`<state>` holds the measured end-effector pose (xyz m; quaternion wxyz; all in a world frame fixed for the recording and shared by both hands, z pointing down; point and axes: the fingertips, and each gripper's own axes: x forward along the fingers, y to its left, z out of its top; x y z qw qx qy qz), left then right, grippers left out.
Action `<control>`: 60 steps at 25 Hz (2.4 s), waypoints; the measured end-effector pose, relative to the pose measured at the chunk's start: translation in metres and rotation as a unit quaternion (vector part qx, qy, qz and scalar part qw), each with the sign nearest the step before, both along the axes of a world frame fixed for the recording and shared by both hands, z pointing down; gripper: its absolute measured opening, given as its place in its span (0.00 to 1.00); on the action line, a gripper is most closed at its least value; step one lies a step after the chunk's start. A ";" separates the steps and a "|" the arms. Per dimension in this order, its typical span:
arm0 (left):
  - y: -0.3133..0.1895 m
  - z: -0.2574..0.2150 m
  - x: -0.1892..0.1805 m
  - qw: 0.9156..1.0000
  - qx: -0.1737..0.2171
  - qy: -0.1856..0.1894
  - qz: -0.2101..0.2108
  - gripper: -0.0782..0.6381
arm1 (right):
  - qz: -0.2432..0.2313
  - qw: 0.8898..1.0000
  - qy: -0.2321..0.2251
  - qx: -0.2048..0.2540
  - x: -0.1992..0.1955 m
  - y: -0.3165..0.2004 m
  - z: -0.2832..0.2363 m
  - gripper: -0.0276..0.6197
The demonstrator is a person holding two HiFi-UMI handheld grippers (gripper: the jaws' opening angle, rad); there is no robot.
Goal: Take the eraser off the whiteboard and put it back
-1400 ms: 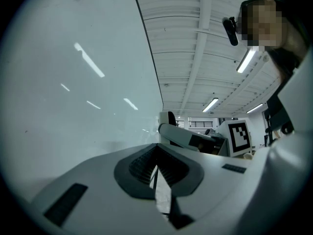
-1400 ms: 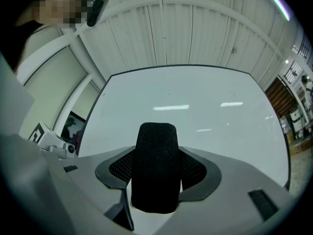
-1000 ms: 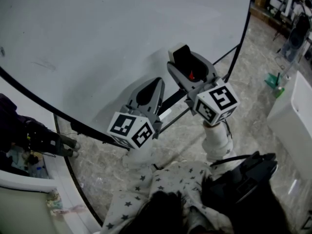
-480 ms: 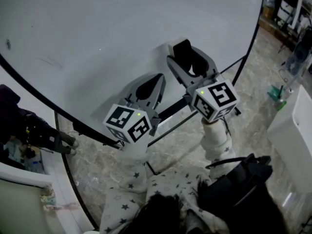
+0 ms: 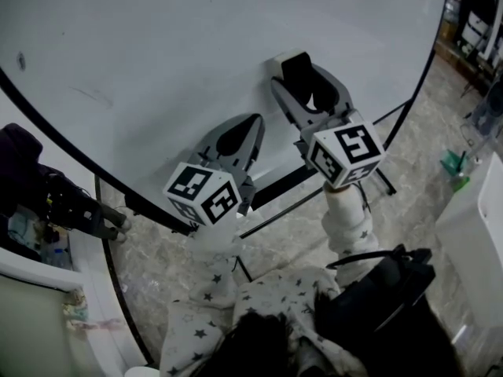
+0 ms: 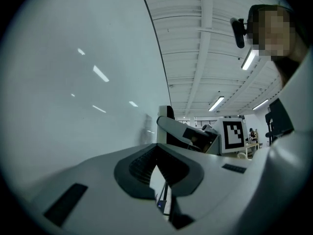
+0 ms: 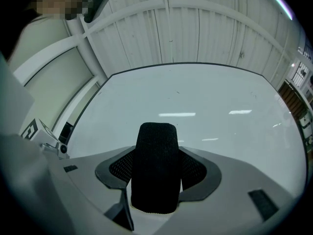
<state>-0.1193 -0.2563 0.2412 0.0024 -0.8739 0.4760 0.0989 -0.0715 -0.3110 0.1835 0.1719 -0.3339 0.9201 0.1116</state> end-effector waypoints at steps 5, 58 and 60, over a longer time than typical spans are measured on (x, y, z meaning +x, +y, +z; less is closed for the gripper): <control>-0.006 0.001 -0.004 1.000 -0.002 -0.001 0.002 0.11 | 0.004 1.000 -0.002 0.006 -0.008 -0.007 -0.003 0.44; 0.011 0.004 0.008 1.000 0.002 0.012 -0.005 0.11 | 0.006 1.000 0.006 -0.014 0.010 0.020 0.019 0.53; 0.008 0.009 0.011 1.000 -0.006 0.016 -0.001 0.11 | 0.006 0.999 0.018 -0.030 0.012 0.019 0.029 0.41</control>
